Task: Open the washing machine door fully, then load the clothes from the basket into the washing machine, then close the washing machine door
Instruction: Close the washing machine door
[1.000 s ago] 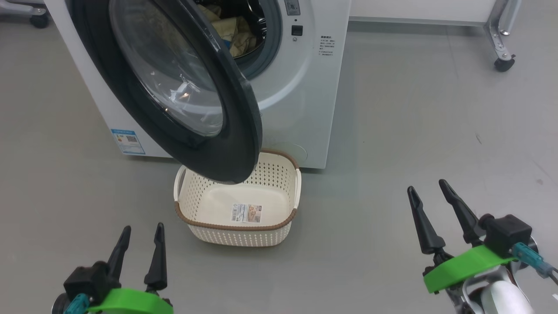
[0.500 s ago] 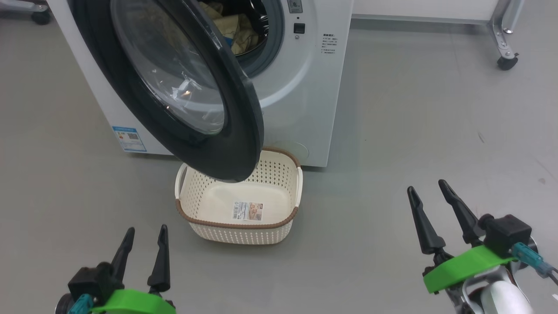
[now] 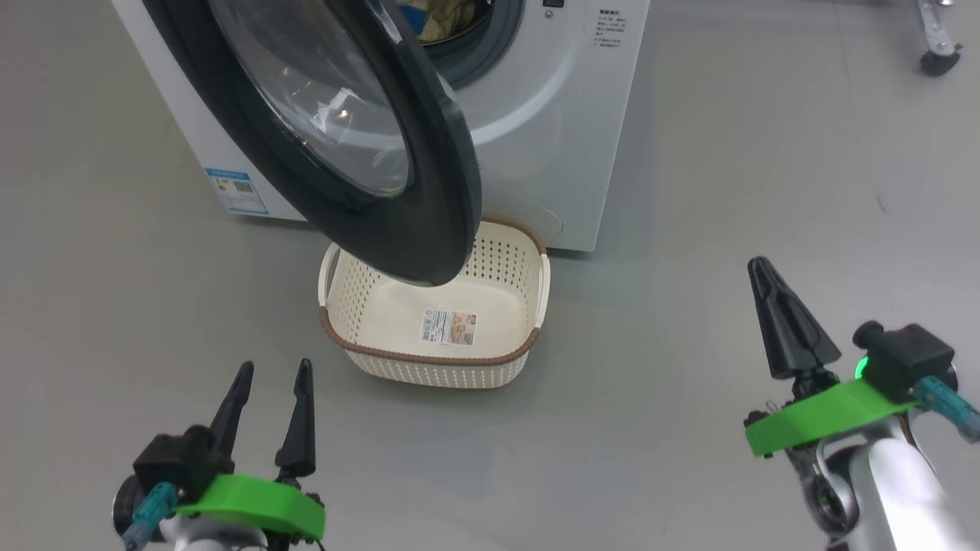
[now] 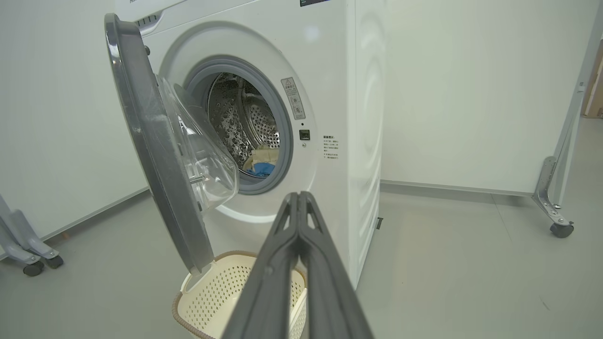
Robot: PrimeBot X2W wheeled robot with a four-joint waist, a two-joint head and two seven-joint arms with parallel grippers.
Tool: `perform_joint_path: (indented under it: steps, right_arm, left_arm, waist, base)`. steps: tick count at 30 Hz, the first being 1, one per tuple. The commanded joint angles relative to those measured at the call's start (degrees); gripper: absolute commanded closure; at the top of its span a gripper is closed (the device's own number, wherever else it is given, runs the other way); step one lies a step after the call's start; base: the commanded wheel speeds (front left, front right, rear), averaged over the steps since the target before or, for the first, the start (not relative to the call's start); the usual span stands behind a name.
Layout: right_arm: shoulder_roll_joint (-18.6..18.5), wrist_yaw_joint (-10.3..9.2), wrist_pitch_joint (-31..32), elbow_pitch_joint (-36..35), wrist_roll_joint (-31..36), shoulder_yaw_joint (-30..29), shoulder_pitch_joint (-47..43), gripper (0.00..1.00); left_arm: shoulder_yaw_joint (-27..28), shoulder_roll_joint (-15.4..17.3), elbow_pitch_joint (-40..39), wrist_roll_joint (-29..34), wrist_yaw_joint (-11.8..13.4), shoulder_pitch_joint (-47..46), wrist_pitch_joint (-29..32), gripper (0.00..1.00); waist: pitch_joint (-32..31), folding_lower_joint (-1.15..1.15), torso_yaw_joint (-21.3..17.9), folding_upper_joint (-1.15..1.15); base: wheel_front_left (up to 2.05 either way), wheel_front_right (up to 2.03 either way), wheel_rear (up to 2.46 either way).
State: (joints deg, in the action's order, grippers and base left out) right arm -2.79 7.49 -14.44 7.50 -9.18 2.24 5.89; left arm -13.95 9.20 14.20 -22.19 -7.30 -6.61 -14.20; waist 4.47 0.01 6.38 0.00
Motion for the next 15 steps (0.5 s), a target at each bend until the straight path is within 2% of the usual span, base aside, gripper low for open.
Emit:
perform_joint_path:
  steps: [1,7,15]
  right_arm:
    - [-0.09,0.0,-0.56,-2.56,0.37,1.15,3.82,1.0]
    - [-1.09,0.0,-0.56,-4.17,0.4,1.31,10.01,1.0]
    - [-4.92,0.0,-0.56,-7.77,-0.05,7.74,19.55,1.0]
  left_arm:
    - [1.73,0.43,-1.98,0.48,-0.19,-3.04,-0.8,0.0]
    - [1.18,-0.66,-2.22,0.49,-0.19,-5.61,-0.8,0.0]
    - [-0.04,-2.41,-2.32,0.56,-0.19,-8.84,-0.8,0.0]
  waist:
    - [1.66,-0.01,0.93,0.0]
    - [5.93,-0.01,2.97,0.0]
    - [10.8,-0.01,6.61,0.0]
  base:
    - [0.0,0.0,0.0]
    - [0.0,0.0,0.0]
    - [0.0,0.0,0.0]
